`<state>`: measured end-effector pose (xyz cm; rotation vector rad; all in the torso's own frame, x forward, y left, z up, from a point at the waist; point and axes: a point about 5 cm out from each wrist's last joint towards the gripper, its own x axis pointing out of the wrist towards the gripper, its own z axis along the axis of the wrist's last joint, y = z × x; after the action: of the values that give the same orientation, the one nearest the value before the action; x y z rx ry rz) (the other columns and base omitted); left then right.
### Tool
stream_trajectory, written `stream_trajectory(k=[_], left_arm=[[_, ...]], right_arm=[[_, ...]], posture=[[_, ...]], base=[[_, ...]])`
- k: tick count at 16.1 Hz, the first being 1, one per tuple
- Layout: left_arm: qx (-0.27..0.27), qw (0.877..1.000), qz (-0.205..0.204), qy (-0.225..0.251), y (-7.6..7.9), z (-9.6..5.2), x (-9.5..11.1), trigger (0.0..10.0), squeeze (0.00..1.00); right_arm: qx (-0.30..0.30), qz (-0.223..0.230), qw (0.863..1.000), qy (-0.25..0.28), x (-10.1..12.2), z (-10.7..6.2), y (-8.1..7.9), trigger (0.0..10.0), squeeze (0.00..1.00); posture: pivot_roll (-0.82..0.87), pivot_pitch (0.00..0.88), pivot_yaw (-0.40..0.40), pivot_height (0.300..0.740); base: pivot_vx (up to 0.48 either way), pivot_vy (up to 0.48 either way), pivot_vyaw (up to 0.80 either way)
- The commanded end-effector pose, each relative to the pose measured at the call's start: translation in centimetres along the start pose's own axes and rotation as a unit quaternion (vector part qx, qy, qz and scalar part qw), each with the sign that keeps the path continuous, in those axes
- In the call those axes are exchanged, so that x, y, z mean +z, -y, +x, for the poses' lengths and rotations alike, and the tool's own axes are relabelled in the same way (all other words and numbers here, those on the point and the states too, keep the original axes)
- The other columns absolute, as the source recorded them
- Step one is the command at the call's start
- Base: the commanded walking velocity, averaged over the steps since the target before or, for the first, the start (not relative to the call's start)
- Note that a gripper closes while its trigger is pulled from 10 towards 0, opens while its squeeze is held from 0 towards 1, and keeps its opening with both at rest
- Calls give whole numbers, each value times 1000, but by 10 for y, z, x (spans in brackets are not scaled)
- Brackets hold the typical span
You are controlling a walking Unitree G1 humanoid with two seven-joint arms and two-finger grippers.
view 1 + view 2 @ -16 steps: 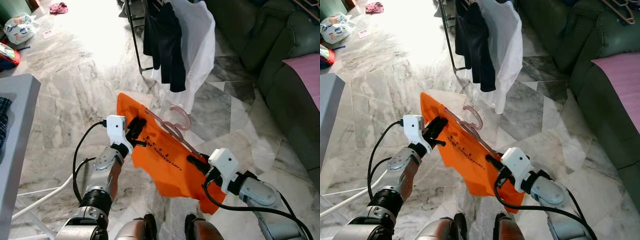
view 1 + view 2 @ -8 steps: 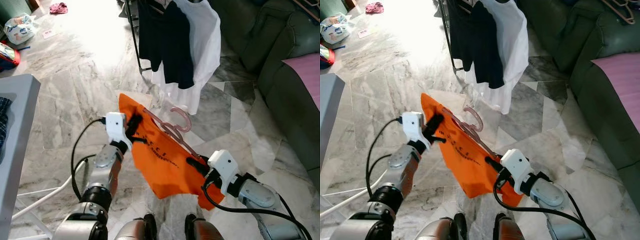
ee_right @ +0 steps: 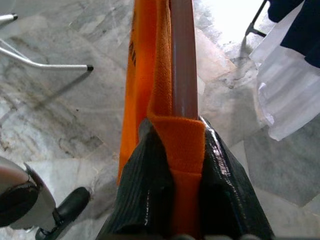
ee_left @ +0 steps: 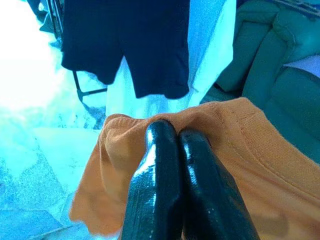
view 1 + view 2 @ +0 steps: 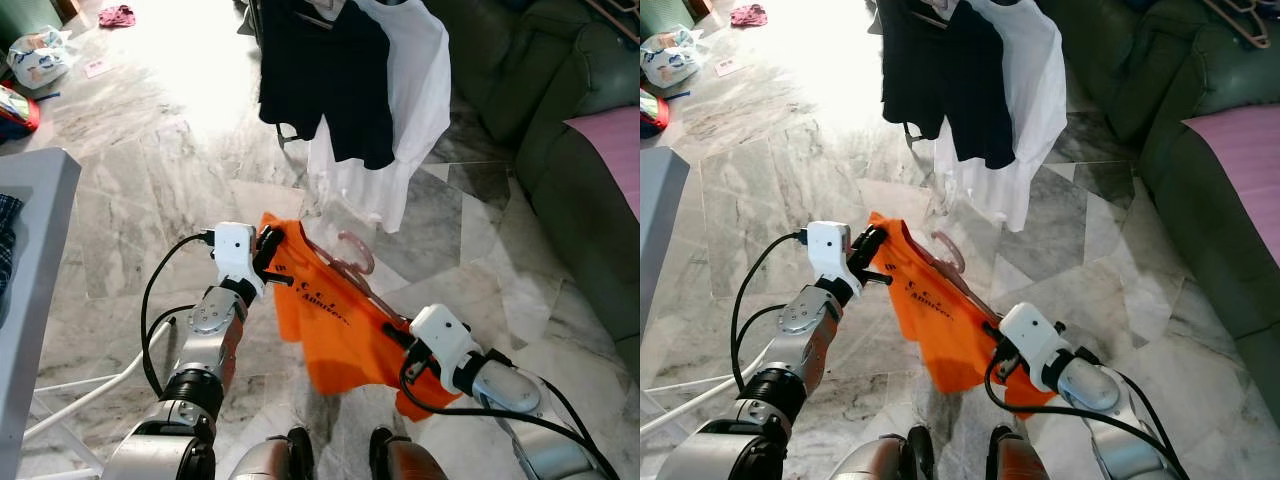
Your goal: Hang hanger
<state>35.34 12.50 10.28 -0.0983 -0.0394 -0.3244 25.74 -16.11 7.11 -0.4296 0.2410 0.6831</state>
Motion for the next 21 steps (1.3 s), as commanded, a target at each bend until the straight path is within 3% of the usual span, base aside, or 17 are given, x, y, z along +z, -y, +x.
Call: stream_trajectory(k=[1,8,15,16,17,18,21], left_arm=[[79,995,19,49,-36,-3,24,0,0],[115,992,45,20,-51,-6,21,0,0],[152,986,62,-3,-63,-7,19,0,0],[147,987,69,-12,-60,-6,17,2627,0],[138,988,62,-14,-57,-6,15,10000,0],[132,989,59,-12,-55,-5,14,10000,1000],[76,995,58,-4,-41,-3,11,10000,1000]], right_arm=[[-7,16,997,-70,-32,-19,-1,10000,0],[5,27,999,-40,-26,-62,-5,10000,0],[52,36,998,-26,-7,-78,-13,10000,0],[41,32,998,-35,-11,-77,-9,10000,0],[41,25,998,-43,-14,-76,-9,10000,0],[41,22,998,-46,-15,-75,-8,10000,0],[22,12,999,-35,-12,-68,-3,10000,0]], posture=[[-87,257,91,740],[-110,264,102,740],[-119,259,111,740],[-117,259,112,740],[-114,257,113,740],[-112,256,114,740],[-105,256,118,740]], base=[[0,0,0],[0,0,0],[0,0,0],[0,0,0],[0,0,0],[0,0,0],[0,0,0]])
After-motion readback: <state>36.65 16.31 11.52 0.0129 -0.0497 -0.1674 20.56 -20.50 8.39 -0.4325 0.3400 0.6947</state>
